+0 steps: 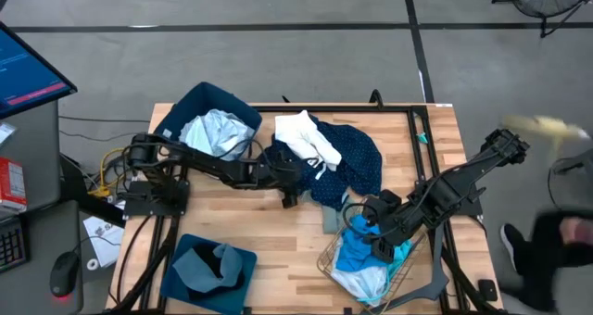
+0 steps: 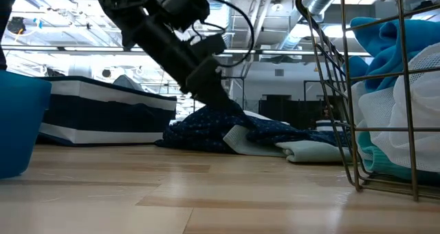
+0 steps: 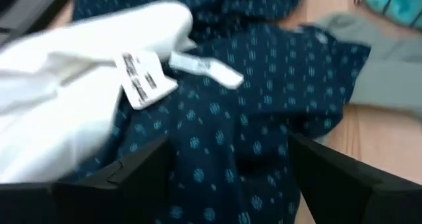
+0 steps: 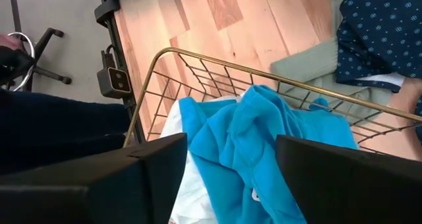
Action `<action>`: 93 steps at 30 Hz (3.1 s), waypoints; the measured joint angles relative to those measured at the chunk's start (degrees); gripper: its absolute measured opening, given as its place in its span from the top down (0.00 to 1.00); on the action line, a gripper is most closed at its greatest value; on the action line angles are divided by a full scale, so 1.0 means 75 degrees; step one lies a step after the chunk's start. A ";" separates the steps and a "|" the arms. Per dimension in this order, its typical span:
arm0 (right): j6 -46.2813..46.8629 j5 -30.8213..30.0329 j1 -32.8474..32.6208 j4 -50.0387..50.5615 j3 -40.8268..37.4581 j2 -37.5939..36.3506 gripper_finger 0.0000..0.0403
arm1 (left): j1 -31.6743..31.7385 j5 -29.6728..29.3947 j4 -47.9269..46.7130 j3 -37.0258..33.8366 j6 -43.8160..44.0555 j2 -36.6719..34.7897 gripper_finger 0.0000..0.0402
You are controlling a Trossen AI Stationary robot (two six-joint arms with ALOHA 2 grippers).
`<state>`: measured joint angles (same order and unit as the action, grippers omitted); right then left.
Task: Pick & Place Cloths
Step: Put the dark blue shirt into the blue bin
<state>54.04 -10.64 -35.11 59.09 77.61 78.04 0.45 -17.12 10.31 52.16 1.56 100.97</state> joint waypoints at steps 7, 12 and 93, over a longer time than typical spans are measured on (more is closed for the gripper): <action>0.0000 -0.0378 0.0000 -0.0027 0.0002 0.0000 0.47 | 0.0054 -0.0344 -0.0501 0.0000 0.0467 0.0073 0.58; -0.0001 -0.0399 0.0000 -0.0258 0.0001 0.0000 0.48 | 0.0177 -0.0224 -0.0728 -0.0003 0.0681 0.0040 0.95; -0.7265 0.0532 0.4818 -0.5653 0.3988 0.3144 0.98 | -0.0277 0.3748 0.0537 0.3462 0.2645 -0.4802 1.00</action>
<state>-0.45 -6.65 1.02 16.69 107.52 101.62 -1.63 10.98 14.34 78.13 21.39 64.95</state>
